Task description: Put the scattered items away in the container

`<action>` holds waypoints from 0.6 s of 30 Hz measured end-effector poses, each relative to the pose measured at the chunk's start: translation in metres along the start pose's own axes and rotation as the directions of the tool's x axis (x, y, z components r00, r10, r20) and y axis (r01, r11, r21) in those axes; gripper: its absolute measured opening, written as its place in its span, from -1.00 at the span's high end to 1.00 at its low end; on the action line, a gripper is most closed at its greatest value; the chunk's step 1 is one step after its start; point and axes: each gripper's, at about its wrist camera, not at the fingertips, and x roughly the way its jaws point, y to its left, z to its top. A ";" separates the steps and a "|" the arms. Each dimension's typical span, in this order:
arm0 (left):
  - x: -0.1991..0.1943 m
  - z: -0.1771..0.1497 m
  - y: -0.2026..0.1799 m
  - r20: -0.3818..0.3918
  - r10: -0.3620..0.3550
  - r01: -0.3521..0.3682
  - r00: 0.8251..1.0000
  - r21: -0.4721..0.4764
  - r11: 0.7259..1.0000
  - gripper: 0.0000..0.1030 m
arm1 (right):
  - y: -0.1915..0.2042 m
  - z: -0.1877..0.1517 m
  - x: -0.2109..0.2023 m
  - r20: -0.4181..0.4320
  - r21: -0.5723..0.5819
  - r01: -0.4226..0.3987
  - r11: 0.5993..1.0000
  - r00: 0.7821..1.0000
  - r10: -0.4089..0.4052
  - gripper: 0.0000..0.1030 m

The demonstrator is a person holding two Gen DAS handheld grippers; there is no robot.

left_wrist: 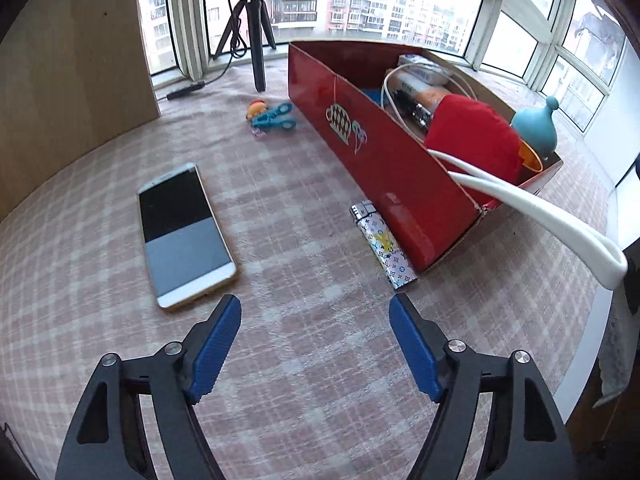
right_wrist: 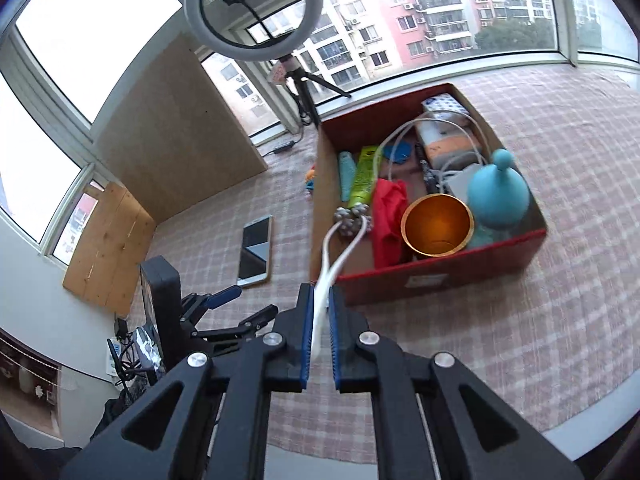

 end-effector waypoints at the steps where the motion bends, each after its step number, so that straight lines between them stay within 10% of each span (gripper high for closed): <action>1: 0.004 0.002 -0.003 -0.007 -0.006 0.006 1.000 -0.005 1.000 -0.36 | -0.006 -0.002 0.001 -0.005 0.010 0.000 1.000 1.000 0.000 0.85; 18: 0.055 0.010 -0.057 -0.090 0.048 -0.036 0.995 0.130 0.991 -0.40 | -0.081 -0.024 0.013 -0.083 0.155 0.015 0.988 0.997 -0.002 0.84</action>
